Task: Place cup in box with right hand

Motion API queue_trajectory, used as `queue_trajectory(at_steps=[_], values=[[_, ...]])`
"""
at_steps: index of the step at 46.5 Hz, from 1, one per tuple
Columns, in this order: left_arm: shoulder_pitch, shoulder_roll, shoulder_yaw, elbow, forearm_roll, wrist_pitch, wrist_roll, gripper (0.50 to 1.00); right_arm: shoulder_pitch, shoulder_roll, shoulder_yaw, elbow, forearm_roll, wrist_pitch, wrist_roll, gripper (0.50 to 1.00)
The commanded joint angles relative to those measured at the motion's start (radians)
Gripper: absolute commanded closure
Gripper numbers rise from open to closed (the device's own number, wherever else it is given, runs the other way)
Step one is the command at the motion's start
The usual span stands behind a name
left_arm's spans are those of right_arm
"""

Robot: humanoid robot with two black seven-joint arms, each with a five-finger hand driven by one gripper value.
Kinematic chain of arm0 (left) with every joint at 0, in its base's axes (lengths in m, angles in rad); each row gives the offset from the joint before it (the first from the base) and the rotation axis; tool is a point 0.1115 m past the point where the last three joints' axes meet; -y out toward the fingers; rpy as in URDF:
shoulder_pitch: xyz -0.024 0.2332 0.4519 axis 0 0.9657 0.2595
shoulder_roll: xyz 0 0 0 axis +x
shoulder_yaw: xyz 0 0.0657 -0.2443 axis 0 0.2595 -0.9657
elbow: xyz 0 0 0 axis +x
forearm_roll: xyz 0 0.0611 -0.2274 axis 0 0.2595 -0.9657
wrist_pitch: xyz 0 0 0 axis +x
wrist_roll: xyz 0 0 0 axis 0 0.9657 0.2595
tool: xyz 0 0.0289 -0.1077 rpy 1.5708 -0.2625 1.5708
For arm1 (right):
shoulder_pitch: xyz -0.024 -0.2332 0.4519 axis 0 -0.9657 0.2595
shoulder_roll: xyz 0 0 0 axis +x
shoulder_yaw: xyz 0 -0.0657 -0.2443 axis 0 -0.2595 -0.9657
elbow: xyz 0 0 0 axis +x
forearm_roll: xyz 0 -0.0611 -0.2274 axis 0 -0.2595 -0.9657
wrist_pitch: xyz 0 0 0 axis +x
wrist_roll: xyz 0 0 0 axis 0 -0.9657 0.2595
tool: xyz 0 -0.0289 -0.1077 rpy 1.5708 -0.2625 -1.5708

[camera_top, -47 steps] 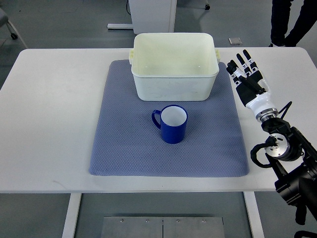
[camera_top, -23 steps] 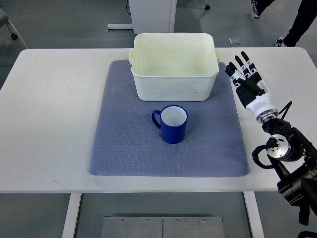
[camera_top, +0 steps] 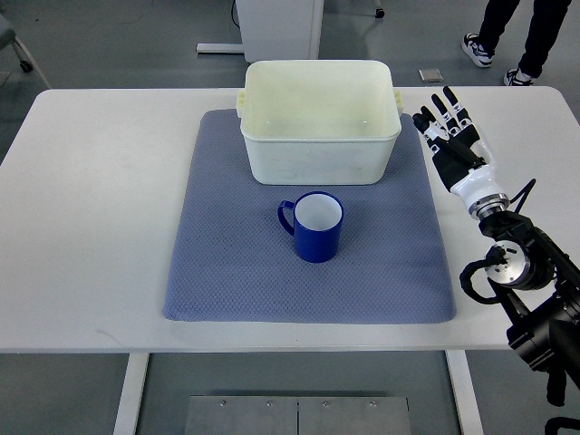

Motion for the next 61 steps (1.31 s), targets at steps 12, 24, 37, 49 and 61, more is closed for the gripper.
queue_trajectory(at_steps=[12,24,37,49,61], values=[[0.000,0.000,-0.001,0.000,0.000,0.000,0.000,0.500,0.003,-0.034,-0.031,0.000,0.000,0.002,0.003,0.500],[0.000,0.000,-0.001,0.000,0.000,0.000,0.000,0.500,0.006,-0.043,-0.032,0.000,0.000,0.000,0.001,0.500],[0.000,0.000,-0.001,0.000,0.000,0.000,0.000,0.500,0.006,-0.060,-0.032,0.002,-0.001,0.000,0.001,0.500],[0.000,0.000,-0.001,0.000,0.000,0.000,0.000,0.500,0.029,-0.108,-0.080,0.011,-0.004,0.002,0.003,0.502],[0.000,0.000,-0.001,0.000,0.000,0.000,0.000,0.500,0.063,-0.180,-0.093,0.044,-0.006,0.003,0.004,0.505]])
